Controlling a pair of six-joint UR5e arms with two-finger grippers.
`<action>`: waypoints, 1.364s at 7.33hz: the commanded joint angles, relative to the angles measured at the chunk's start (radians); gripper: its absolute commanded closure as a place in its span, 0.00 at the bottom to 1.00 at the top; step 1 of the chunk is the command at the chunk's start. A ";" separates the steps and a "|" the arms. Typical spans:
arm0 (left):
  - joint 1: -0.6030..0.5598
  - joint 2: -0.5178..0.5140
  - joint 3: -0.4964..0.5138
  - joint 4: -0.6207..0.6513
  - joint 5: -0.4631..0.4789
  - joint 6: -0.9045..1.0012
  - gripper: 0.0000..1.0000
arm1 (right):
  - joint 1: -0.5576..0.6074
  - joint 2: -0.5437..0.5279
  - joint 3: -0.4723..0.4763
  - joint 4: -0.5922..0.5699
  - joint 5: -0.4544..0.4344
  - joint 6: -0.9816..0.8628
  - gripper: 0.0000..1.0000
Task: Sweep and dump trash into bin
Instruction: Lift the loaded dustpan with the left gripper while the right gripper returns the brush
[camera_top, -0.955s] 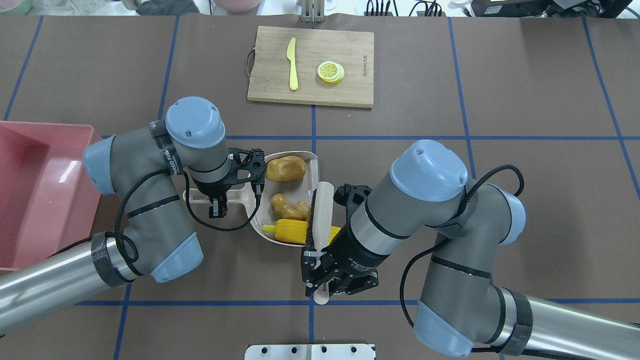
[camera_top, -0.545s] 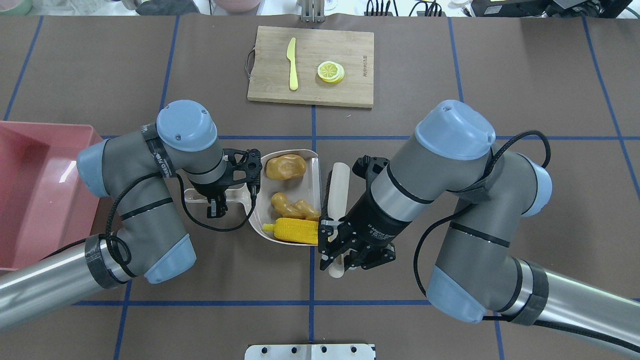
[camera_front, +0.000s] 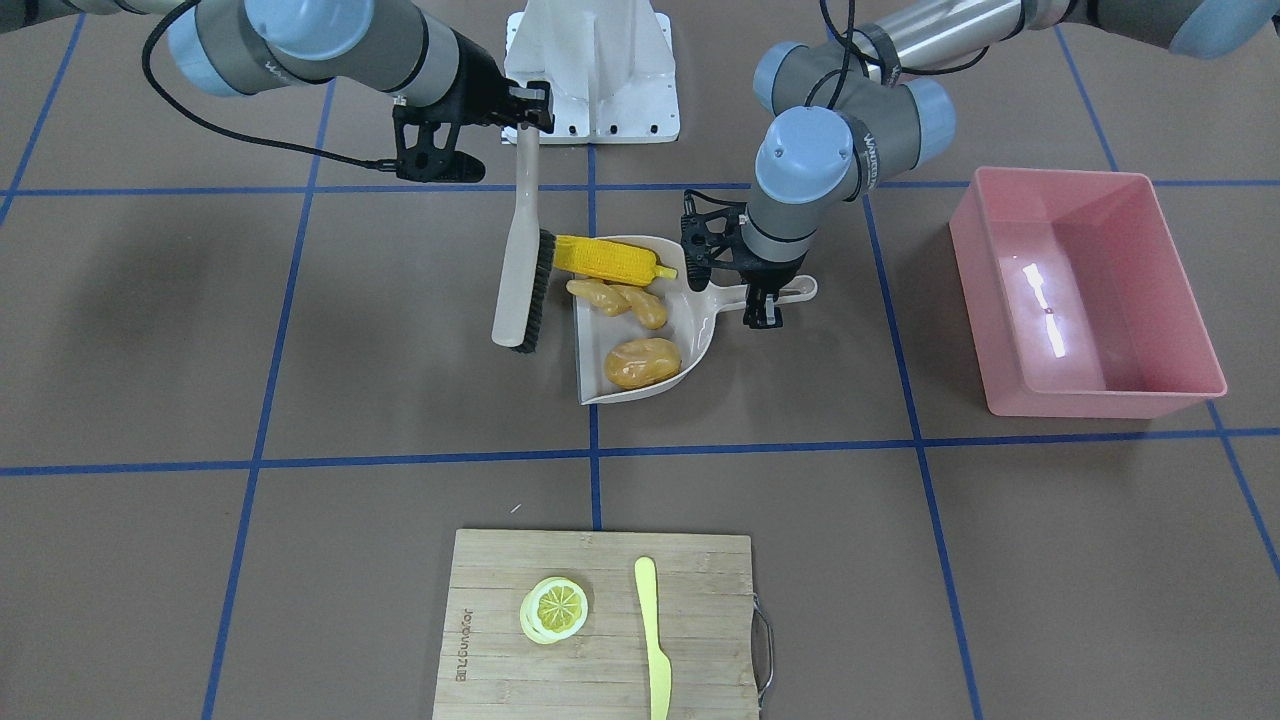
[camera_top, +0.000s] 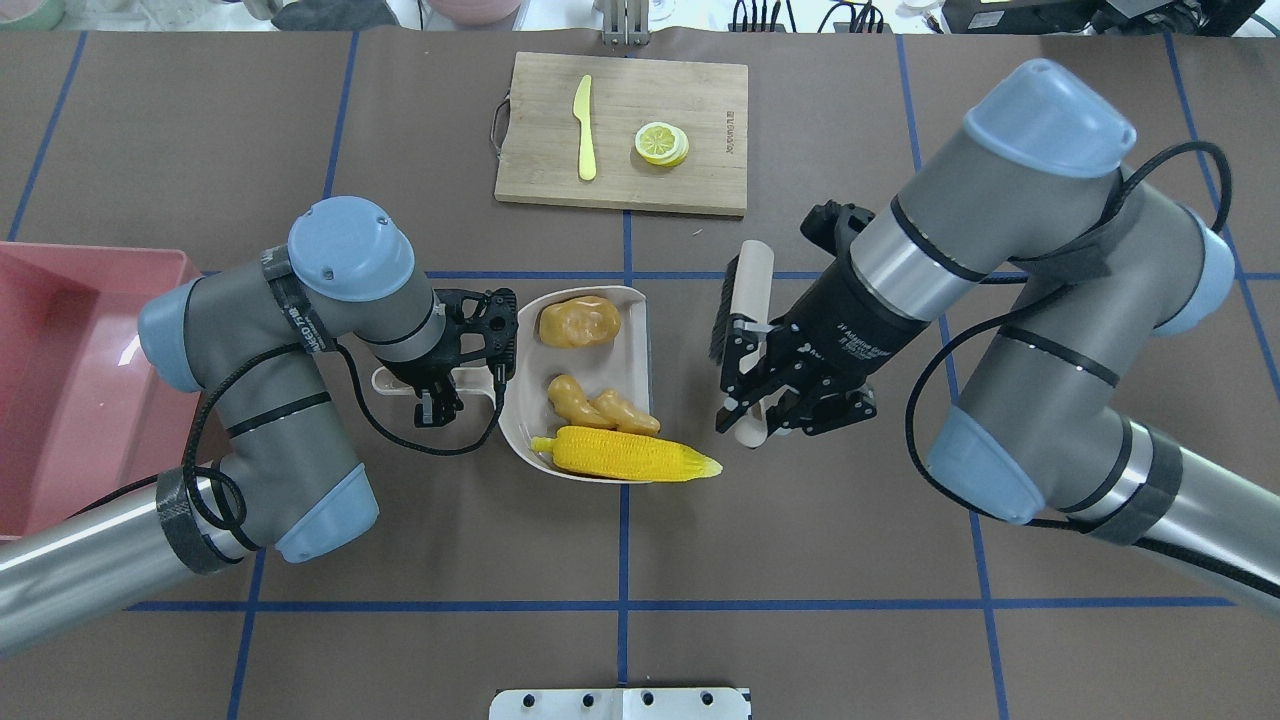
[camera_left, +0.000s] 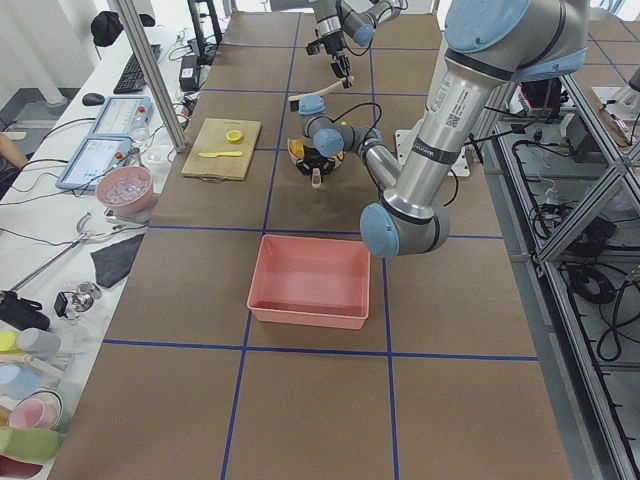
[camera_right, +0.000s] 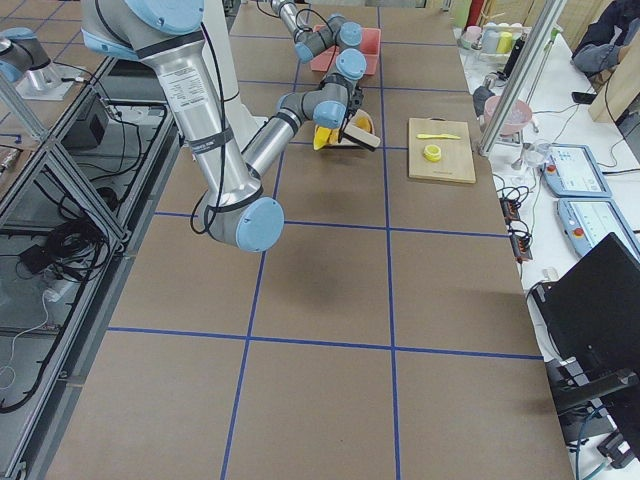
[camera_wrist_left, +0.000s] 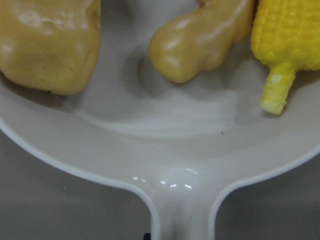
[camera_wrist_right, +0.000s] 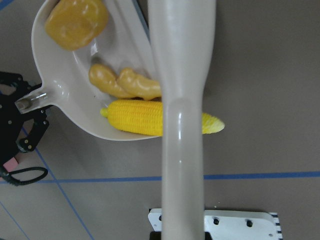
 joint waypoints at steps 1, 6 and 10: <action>-0.025 0.003 -0.003 -0.071 -0.006 0.000 1.00 | 0.103 -0.113 0.008 0.000 0.013 -0.184 1.00; -0.295 0.065 -0.083 -0.093 -0.265 0.000 1.00 | 0.207 -0.568 0.131 0.008 -0.019 -0.729 1.00; -0.648 0.207 -0.188 -0.020 -0.463 0.041 1.00 | 0.161 -0.641 0.070 -0.009 -0.183 -0.819 1.00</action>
